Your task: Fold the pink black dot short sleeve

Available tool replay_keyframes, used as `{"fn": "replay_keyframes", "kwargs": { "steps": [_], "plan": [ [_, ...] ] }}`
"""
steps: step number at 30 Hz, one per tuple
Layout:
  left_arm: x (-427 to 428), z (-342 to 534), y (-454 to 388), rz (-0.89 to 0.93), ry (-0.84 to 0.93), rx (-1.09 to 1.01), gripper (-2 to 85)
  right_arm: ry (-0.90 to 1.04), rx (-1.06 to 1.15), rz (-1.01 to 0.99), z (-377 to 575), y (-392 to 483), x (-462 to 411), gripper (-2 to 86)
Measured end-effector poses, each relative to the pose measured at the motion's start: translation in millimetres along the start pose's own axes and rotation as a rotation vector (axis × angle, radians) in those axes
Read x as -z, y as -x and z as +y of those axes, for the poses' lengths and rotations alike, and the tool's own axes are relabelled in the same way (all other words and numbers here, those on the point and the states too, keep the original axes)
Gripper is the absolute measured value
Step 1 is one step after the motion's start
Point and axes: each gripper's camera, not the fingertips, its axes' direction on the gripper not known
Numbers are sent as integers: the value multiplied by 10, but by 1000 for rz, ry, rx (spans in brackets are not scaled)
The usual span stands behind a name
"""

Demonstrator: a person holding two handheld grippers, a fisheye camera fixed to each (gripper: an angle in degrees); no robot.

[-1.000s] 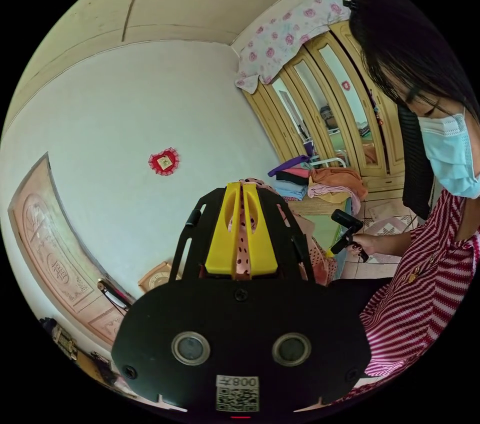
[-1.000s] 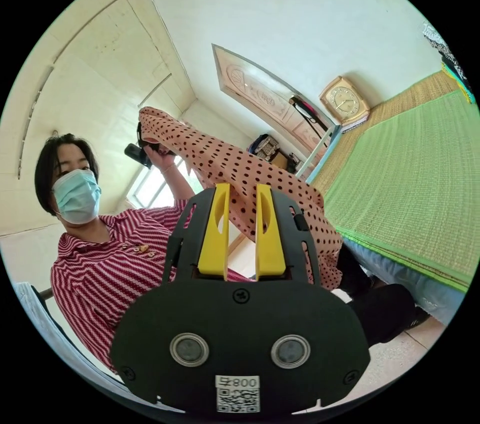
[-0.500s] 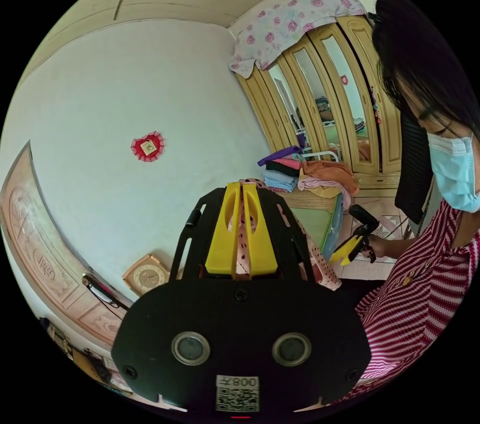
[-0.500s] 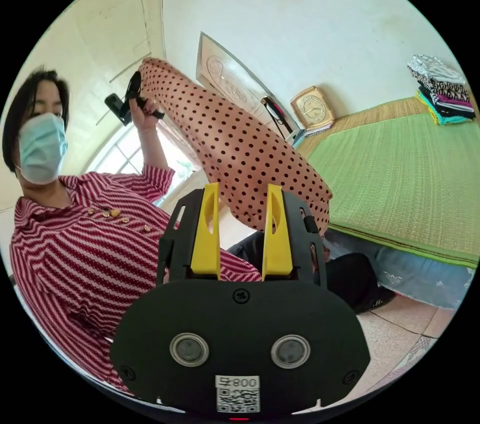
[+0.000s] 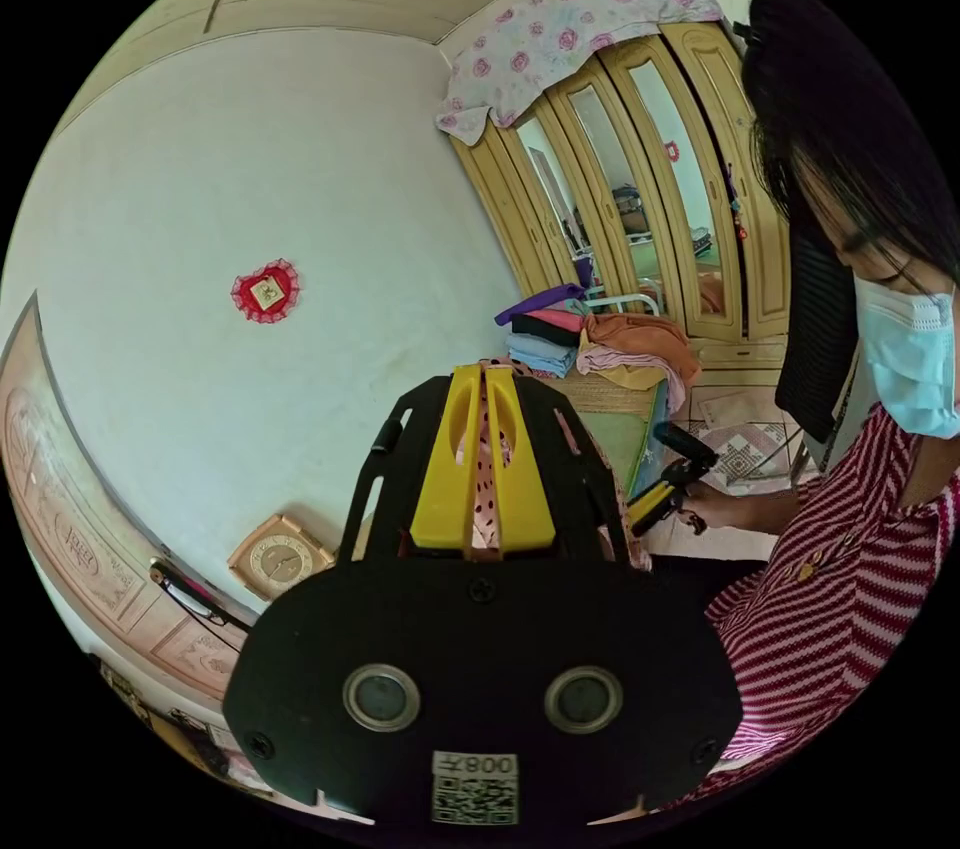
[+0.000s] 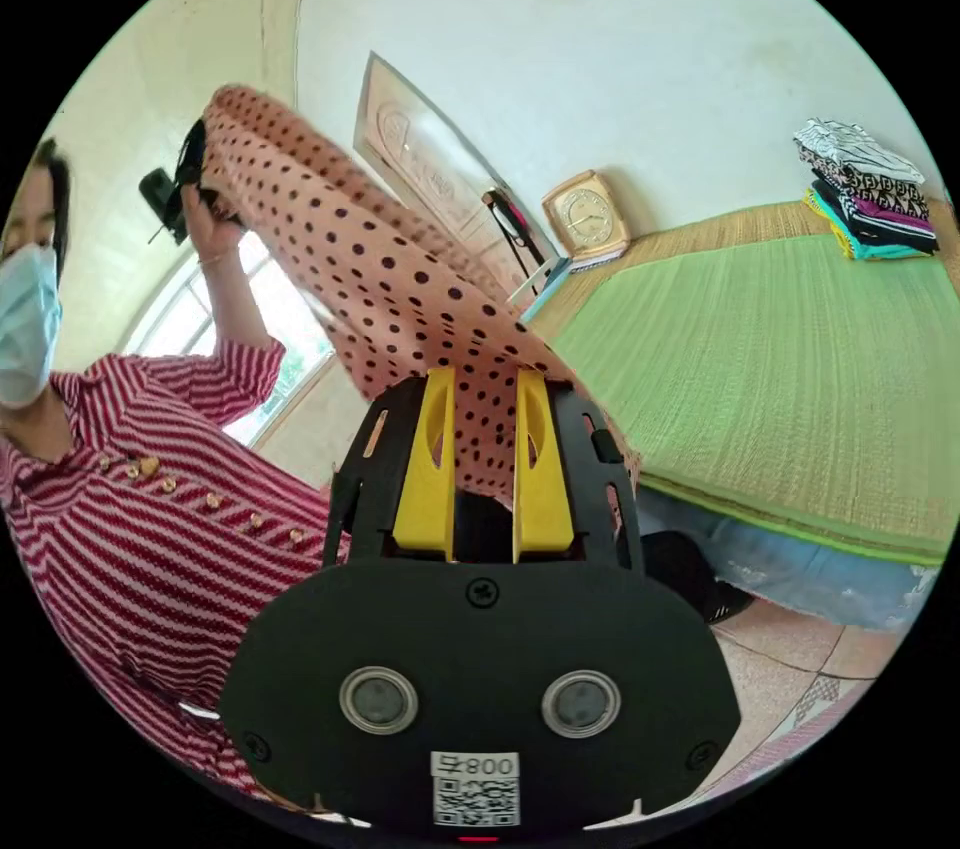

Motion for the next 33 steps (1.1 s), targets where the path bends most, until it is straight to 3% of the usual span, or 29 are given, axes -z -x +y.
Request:
{"fn": "replay_keyframes", "kwargs": {
  "steps": [3, 10, 17, 24, 29, 33],
  "plan": [
    [-56, -44, -27, -48, 14, -23, 2, -11, -7, -81, -292, -279, 134, 107],
    [-232, -64, 52, -49, 42, -22, 2, -77, 47, 32, 259, -40, 593, 142],
    [-472, -111, 86, -26, 83, -29, 2, -13, 81, 103, 627, 371, 216, 180],
    [-553, -70, 205, -5, 100, 7, 2, 65, 84, 144, 611, 423, -729, 136],
    [-550, 6, 375, 0, 127, 36, 3, 46, 18, 88, 427, -70, -367, 120],
    [-532, 63, 503, -1, 134, 60, 3, -5, 35, 117, 425, 16, -133, 131]
  ]
}}
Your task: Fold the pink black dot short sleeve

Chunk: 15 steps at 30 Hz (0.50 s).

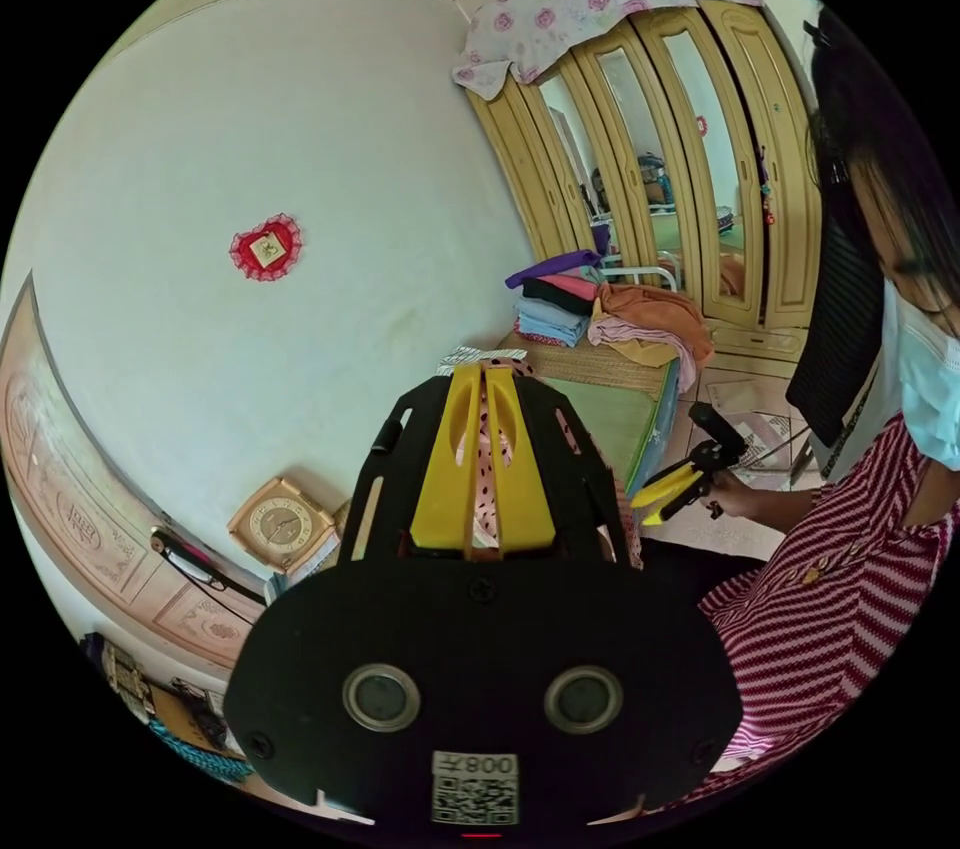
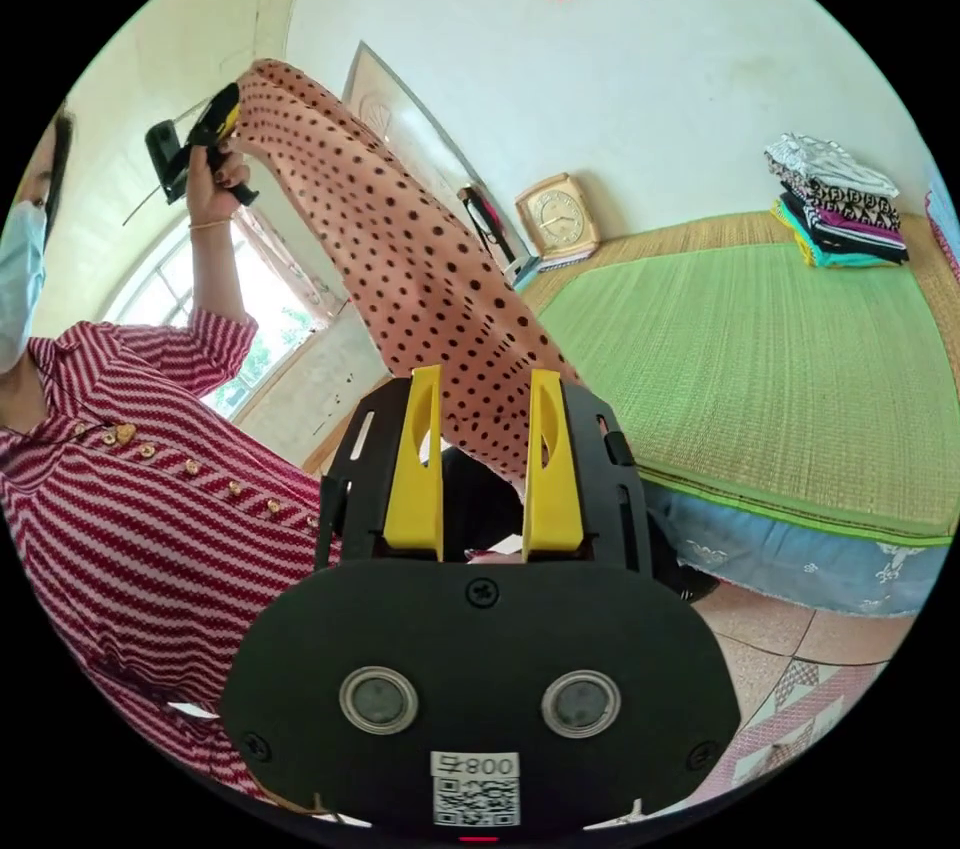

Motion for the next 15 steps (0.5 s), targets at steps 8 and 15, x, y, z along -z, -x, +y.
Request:
{"fn": "replay_keyframes", "kwargs": {
  "steps": [8, 15],
  "plan": [
    [45, 6, 85, 22, 23, -4, 4, 75, 51, 99, 241, 782, -844, 172],
    [304, 116, 168, -19, 40, -10, 4, 17, -7, 182, 136, 766, -1126, 91]
  ]
}}
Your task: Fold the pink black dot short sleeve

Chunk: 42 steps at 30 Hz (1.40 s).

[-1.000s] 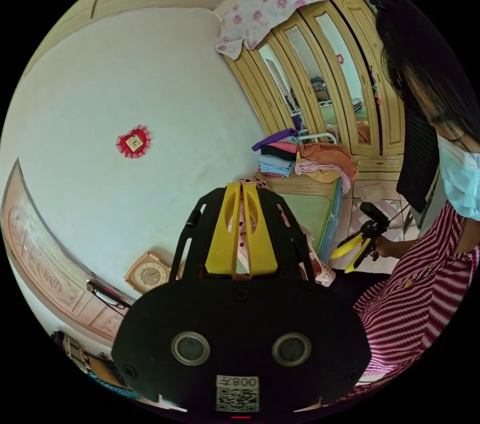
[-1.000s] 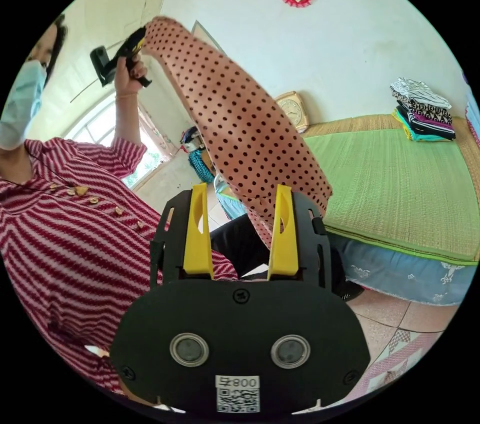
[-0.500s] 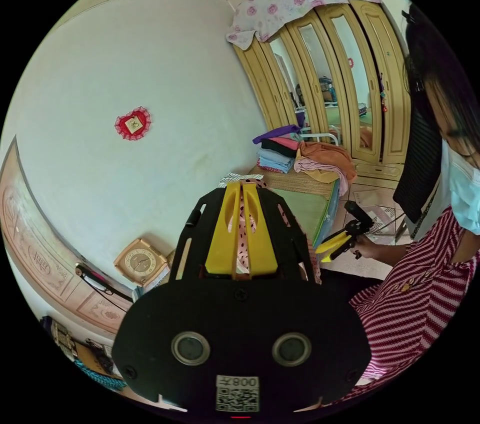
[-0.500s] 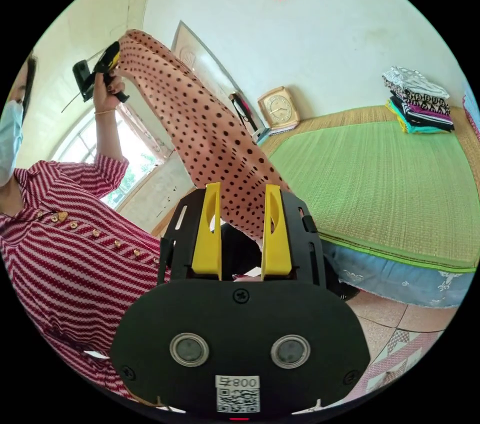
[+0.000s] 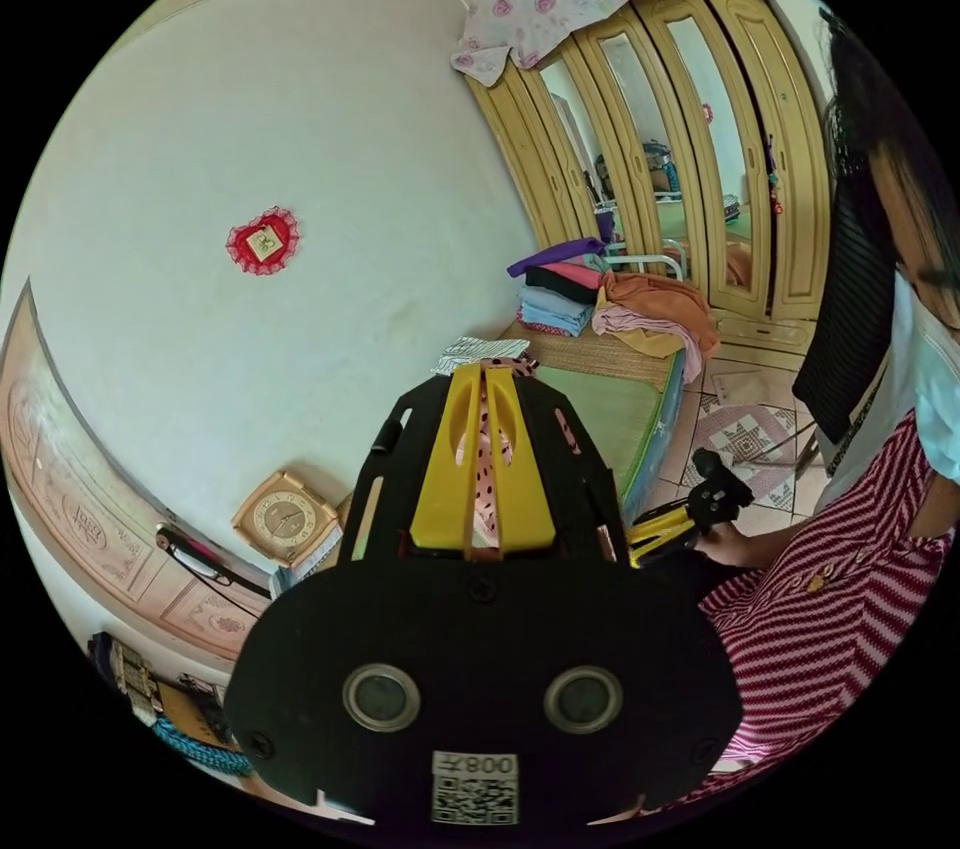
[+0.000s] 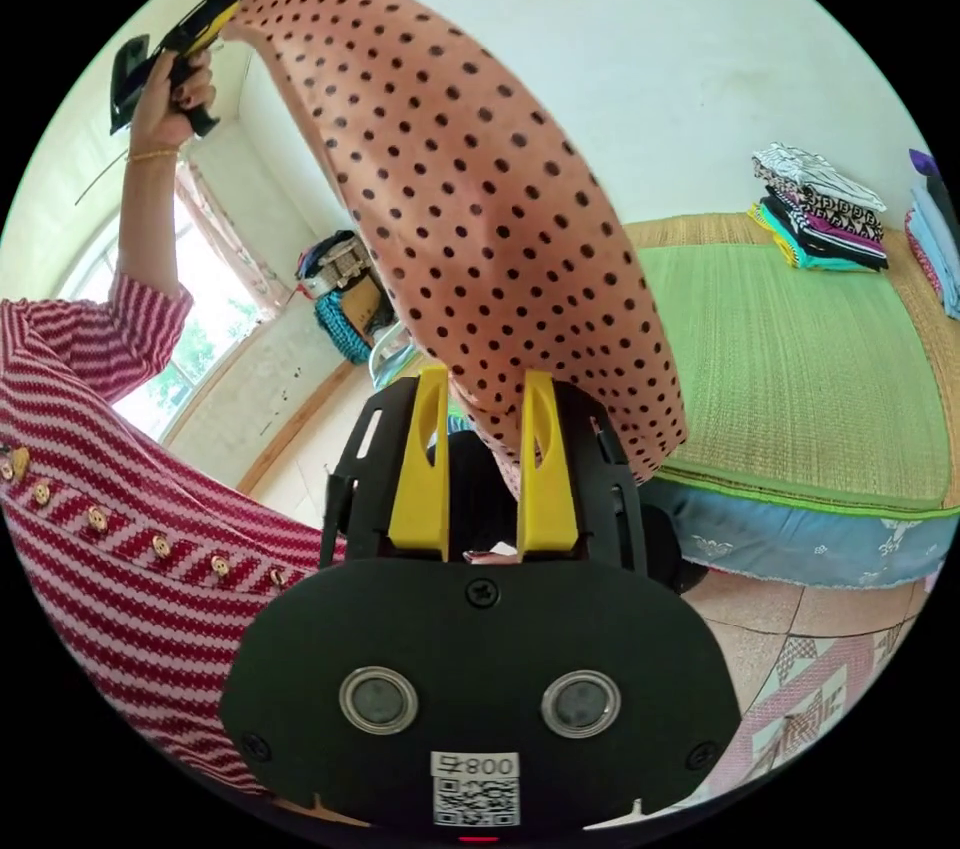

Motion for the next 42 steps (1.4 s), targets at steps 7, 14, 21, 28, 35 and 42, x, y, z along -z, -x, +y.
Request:
{"fn": "replay_keyframes", "kwargs": {
  "steps": [7, 14, 21, 28, 35, 42],
  "plan": [
    [325, 333, 257, -32, 21, 59, 3, -46, -4, 68, -65, 40, 301, 15],
    [879, 1089, 738, -36, 28, 231, 2, -150, 20, 180, -291, 246, 1147, 7],
    [1728, 1778, 968, -40, -65, 315, 3, -255, 194, 316, -768, 1162, 1684, 6],
    [2775, 2185, 954, -123, -225, 307, 4, -390, 357, 353, -1076, 2284, 2033, 6],
    [3838, 2589, 835, -232, -370, 287, 3, -502, 493, 366, -1051, 3386, 2295, 7],
    [4609, 2889, 730, -282, -441, 273, 1, -573, 564, 370, -761, 4139, 2469, 7]
  ]
}}
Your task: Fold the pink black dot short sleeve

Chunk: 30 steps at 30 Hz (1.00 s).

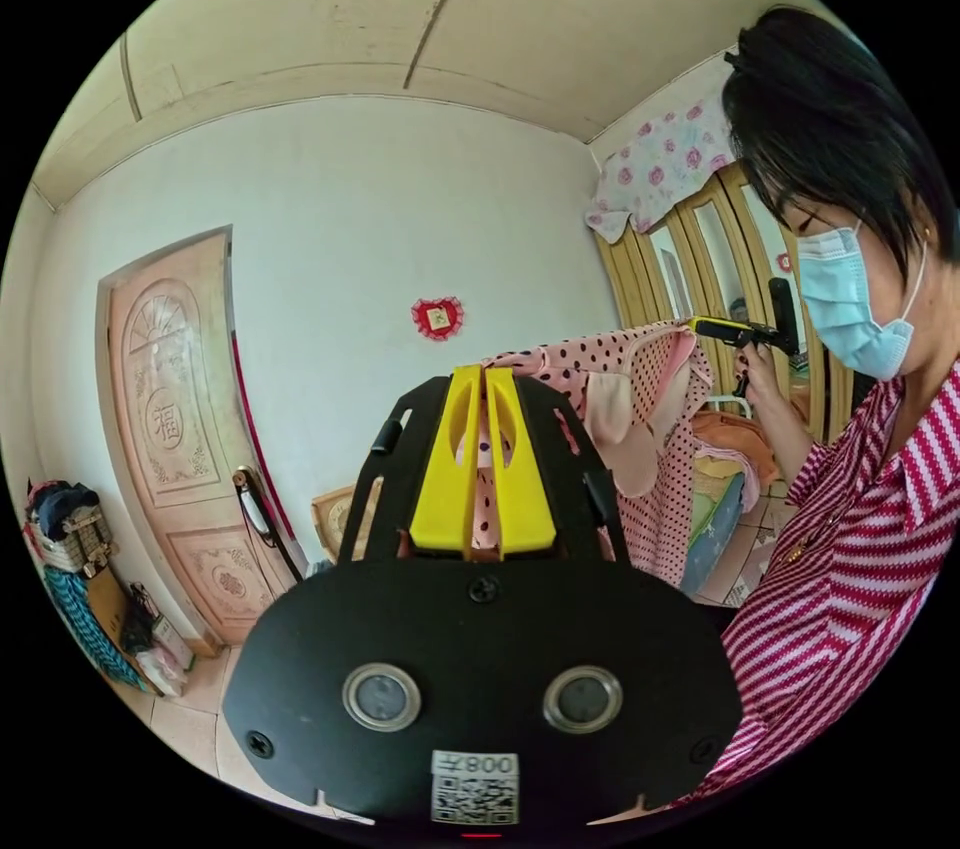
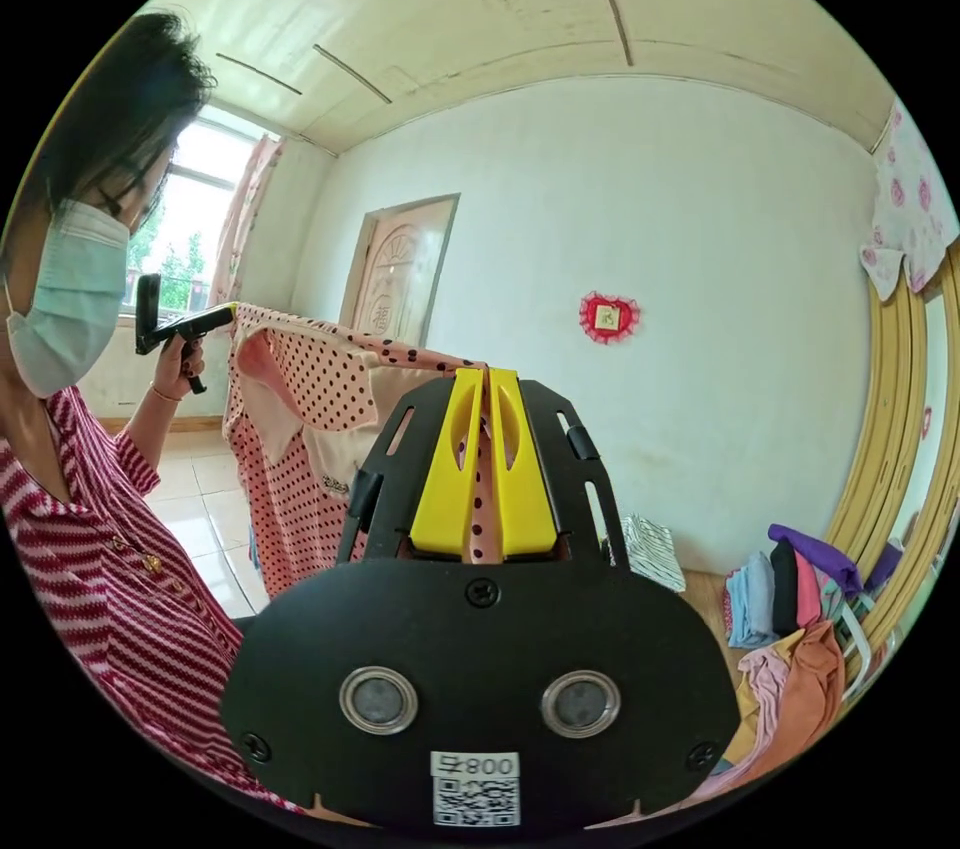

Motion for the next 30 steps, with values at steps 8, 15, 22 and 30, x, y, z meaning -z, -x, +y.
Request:
{"fn": "replay_keyframes", "kwargs": {
  "steps": [8, 15, 22, 30],
  "plan": [
    [608, -90, 241, 41, -57, 25, 1, -52, 25, -4, -144, 546, 502, 6],
    [1022, -305, 369, 17, -98, 2, 1, -101, 50, 11, -226, 845, 889, 5],
    [1130, -531, 621, 18, -109, 17, 2, -132, 65, 8, -221, 926, 1030, 6],
    [1036, -856, 1033, 22, -137, 16, 2, -115, 41, -8, -160, 773, 907, 6]
  ]
}}
